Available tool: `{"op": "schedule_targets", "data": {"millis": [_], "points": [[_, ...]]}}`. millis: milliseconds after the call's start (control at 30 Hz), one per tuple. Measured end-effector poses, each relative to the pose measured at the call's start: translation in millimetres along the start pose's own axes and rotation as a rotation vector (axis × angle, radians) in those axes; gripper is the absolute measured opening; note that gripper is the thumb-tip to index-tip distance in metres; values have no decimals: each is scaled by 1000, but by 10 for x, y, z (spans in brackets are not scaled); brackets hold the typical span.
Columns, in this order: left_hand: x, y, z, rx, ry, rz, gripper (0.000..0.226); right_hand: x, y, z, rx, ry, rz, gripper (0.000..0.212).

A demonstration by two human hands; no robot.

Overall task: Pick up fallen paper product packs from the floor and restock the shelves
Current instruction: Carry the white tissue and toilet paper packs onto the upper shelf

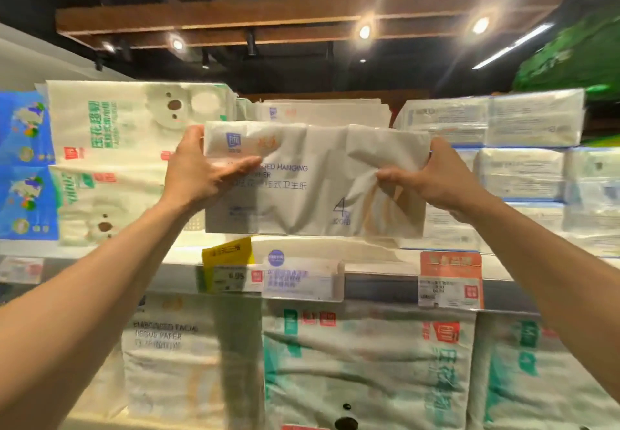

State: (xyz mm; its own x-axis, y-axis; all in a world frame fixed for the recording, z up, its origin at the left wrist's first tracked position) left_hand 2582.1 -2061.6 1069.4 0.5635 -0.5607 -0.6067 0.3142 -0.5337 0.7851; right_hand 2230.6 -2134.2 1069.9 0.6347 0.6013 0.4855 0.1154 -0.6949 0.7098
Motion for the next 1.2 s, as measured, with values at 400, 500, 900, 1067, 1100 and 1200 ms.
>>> {"op": "schedule_targets", "data": {"millis": [400,500,900,1067,1100,1200], "points": [[448,230,319,310,470,344,102,-204,81,521,-22,-484,219,102],[522,216,503,487,668,463,123,-149,48,530,-40,-569,270,95],[737,349,725,481,787,568,119,95,84,708,18,-889,258,109],[601,308,543,508,725,574,127,243,-103,550,-13,-992,222,105],[537,292,510,515,706,573,128,279,-166,516,-13,-993,204,101],[301,221,502,564,656,572,126,395,-398,406,9,-1019,161,98]]}}
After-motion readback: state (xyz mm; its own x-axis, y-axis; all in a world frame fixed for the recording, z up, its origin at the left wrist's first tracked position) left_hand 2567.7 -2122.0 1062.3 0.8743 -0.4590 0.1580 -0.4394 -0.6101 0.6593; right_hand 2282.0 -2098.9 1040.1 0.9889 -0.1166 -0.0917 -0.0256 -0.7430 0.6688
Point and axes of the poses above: each hand's wrist, its own y-axis towards the middle knuckle, its own z-axis out of the palm, x = y × z, the point moved 4 cm from there along y, towards the middle knuckle, and after that the axes turned 9 degrees about -y, right-handed, at the moved point
